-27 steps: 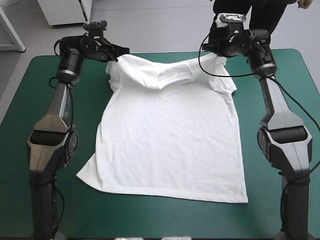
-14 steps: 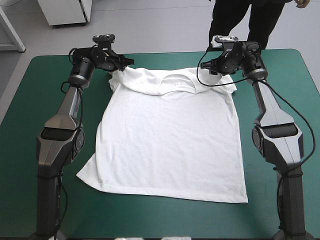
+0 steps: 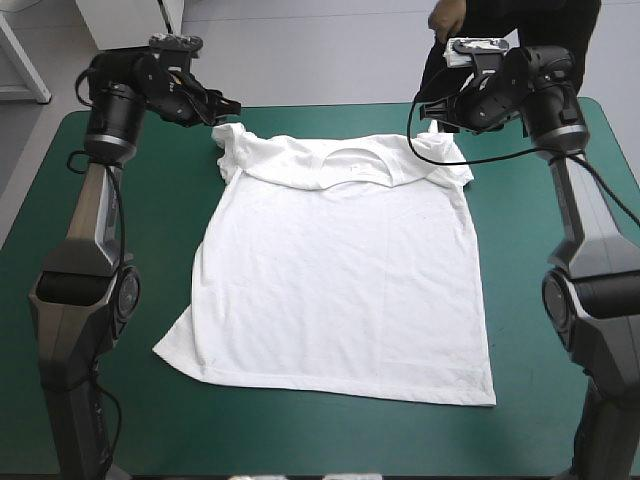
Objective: Fold the cloth
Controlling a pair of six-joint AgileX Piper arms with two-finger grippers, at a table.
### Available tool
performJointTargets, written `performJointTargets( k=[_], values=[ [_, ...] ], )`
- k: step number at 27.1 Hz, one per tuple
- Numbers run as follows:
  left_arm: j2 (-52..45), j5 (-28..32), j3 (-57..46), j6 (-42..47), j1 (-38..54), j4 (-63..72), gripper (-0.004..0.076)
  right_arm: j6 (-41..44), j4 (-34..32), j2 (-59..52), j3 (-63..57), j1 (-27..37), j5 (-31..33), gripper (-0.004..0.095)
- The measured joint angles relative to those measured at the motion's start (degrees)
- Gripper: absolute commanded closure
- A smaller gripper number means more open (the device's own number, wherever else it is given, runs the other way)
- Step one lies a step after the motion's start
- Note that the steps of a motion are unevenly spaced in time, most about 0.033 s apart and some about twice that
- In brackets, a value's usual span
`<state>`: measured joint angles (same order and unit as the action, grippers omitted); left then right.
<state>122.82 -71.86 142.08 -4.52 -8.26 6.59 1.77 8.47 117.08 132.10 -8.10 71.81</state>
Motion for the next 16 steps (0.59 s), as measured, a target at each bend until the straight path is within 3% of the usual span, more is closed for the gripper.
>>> performJointTargets(
  k=[6, 16],
  values=[
    [-14.9, 0.0, -8.1, 0.7, 0.7, -1.5, 0.0339, -0.1, -1.5, -19.0, -25.3, 0.0, 0.1, 0.045],
    [-44.0, 0.0, -45.4, 1.7, 0.7, -7.4, 0.0339, 2.7, 0.5, -45.1, -49.7, 0.0, 0.1, 0.045]
  ],
)
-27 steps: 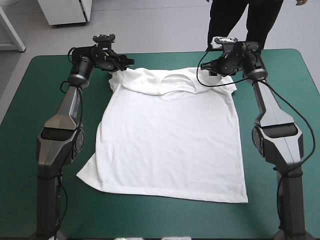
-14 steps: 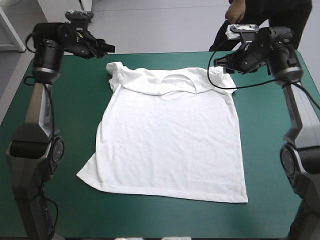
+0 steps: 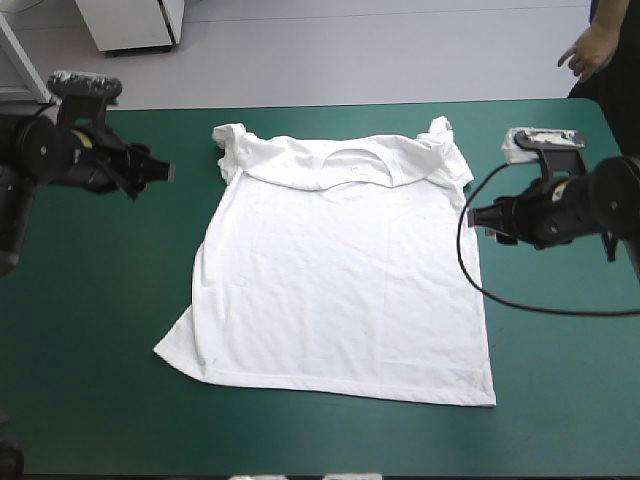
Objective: Fold the cloth
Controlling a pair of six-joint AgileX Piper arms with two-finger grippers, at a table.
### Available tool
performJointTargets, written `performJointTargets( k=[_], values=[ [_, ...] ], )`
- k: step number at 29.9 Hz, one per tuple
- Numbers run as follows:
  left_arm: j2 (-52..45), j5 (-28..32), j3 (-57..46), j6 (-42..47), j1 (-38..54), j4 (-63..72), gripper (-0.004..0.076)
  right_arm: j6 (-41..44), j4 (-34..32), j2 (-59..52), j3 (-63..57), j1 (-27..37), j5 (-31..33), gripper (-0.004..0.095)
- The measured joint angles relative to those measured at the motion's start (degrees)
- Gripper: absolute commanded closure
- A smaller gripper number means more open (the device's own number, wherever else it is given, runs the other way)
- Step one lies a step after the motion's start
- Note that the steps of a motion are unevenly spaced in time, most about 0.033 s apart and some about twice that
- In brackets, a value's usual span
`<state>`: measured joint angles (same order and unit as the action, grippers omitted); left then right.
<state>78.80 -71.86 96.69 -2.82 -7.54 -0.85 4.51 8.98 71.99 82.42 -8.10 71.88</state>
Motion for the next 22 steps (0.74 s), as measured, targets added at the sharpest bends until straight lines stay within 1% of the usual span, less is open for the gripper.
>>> performJointTargets(
  k=[3, 6, 12, 17, 22],
  values=[
    [-6.5, 0.0, -10.8, 0.1, 0.0, -0.8, 0.0339, 0.7, 1.3, -6.1, -6.2, 0.0, 0.1, 0.045],
    [-10.6, 0.0, -19.4, 0.4, 0.0, -1.0, 0.0339, 2.5, 2.0, -11.2, -10.8, 0.0, 0.1, 0.045],
    [-12.8, 0.1, -32.9, 0.7, 0.0, -0.4, 0.0339, 4.3, 2.1, -16.4, -15.2, 0.0, 0.1, 0.045],
    [-12.7, 0.4, -40.2, 0.6, 0.0, 0.2, 0.0339, 4.7, 2.1, -17.0, -15.3, 0.0, 0.1, 0.045],
    [-10.9, 1.5, -44.5, 0.2, 0.0, 0.9, 0.0339, 4.7, 2.1, -17.0, -15.3, 0.0, 0.1, 0.045]
  ],
)
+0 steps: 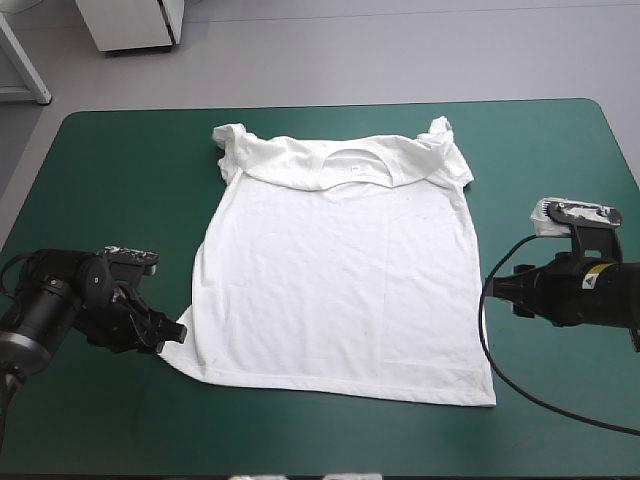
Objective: Fold the cloth
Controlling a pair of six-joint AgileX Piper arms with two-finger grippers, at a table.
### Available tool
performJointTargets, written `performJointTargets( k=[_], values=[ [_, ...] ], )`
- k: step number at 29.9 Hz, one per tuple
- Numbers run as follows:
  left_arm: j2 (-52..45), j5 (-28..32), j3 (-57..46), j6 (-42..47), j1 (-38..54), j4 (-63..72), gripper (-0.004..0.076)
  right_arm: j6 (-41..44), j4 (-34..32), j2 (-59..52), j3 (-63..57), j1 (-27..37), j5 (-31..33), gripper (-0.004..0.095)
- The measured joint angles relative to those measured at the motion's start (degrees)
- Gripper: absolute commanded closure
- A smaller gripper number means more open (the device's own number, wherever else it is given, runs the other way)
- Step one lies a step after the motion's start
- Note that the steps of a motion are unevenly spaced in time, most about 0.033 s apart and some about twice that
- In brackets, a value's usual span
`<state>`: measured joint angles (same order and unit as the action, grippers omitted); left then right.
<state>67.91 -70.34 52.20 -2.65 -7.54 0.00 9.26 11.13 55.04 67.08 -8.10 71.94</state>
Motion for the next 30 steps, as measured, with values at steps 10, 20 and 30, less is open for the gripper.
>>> performJointTargets(
  k=[10, 20, 30],
  values=[
    [7.6, 6.1, -2.9, -0.2, 0.0, 0.0, 0.0339, 0.0, -0.1, 0.0, 0.0, 0.0, 0.0, 0.0486],
    [16.7, 10.5, -3.2, 0.5, 0.0, -0.5, 0.0356, 0.0, -0.1, 0.0, 0.0, 0.0, 0.0, 0.0486],
    [18.5, 9.5, -2.2, 1.0, -0.1, 3.1, 0.0733, -0.5, -1.2, 0.0, -0.9, 0.0, -0.1, 0.0486]
  ],
)
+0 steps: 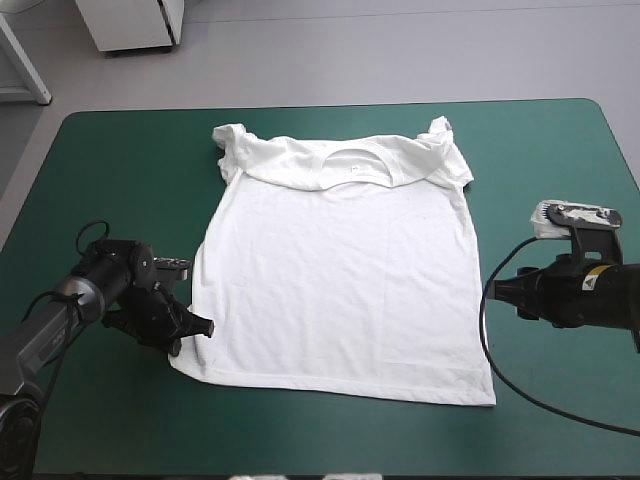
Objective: Fold the cloth
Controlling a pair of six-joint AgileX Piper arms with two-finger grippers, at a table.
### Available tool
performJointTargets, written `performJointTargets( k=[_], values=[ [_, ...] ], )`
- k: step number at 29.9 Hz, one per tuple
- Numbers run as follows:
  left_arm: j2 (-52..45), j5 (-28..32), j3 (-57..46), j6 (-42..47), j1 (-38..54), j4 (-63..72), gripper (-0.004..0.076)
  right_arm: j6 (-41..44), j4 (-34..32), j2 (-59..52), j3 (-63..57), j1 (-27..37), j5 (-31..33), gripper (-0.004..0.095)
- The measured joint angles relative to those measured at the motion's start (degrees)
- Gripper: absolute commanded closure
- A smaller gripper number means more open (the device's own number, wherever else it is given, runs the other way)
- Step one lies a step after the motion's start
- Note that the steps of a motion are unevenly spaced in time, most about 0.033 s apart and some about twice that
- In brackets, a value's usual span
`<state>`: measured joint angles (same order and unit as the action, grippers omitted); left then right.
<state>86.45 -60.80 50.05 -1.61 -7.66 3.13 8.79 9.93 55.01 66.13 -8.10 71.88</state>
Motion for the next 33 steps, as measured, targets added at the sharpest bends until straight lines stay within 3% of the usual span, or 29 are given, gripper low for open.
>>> performJointTargets(
  k=[15, 27, 33],
  values=[
    [0.0, 0.1, 0.0, 0.0, 0.0, 0.3, 0.0733, -3.6, -0.9, 0.0, -21.4, 0.0, -1.4, 0.0487],
    [0.0, 0.1, 0.0, 0.0, 0.0, 0.4, 0.0733, -4.8, 4.0, 1.6, -31.4, 0.0, -12.3, 0.051],
    [0.0, 0.1, 0.0, 0.0, 0.0, 0.4, 0.0733, -4.2, 2.7, 8.5, -31.5, -6.1, -16.9, 0.0512]
  ],
)
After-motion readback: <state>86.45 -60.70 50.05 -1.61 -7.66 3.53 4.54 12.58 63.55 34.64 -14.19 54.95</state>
